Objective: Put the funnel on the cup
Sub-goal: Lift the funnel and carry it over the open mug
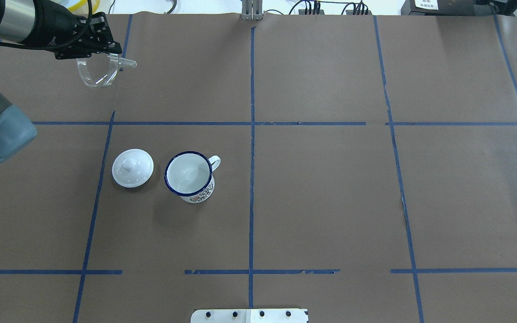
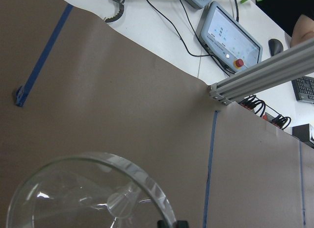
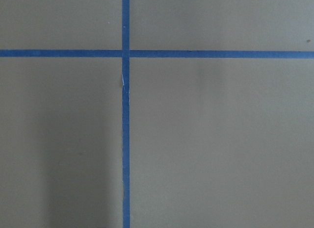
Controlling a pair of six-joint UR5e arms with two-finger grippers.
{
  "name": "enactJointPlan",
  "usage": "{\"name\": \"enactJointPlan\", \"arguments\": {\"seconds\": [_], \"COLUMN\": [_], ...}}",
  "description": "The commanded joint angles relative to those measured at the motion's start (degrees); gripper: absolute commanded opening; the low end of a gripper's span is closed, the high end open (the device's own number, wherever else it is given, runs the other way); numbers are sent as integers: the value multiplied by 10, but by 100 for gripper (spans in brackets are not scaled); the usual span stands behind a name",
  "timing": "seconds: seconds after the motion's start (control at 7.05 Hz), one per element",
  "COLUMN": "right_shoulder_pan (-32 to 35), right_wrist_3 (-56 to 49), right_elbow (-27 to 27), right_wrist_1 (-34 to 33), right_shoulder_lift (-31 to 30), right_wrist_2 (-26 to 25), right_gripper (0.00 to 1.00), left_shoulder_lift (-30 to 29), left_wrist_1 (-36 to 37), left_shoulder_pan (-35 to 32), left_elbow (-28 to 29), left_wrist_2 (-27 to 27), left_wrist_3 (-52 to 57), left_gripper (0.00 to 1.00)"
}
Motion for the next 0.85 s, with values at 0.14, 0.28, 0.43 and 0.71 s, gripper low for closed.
{"name": "enactJointPlan", "arguments": {"seconds": [0.14, 0.28, 0.43, 0.71], "right_shoulder_pan": [0, 0, 0, 0], "right_wrist_3": [0, 0, 0, 0], "right_elbow": [0, 0, 0, 0], "right_wrist_1": [0, 0, 0, 0], "right_shoulder_lift": [0, 0, 0, 1], "right_wrist_2": [0, 0, 0, 0], "right_gripper": [100, 100, 100, 100], "left_shoulder_lift": [-9, -22, -48, -128], "left_wrist_1": [154, 220, 278, 408], "left_shoulder_pan": [48, 74, 120, 188], "left_elbow": [-89, -111, -117, -109], "left_wrist_2": [2, 6, 36, 120], "left_wrist_3": [29, 55, 58, 59], "left_gripper": [0, 0, 0, 0]}}
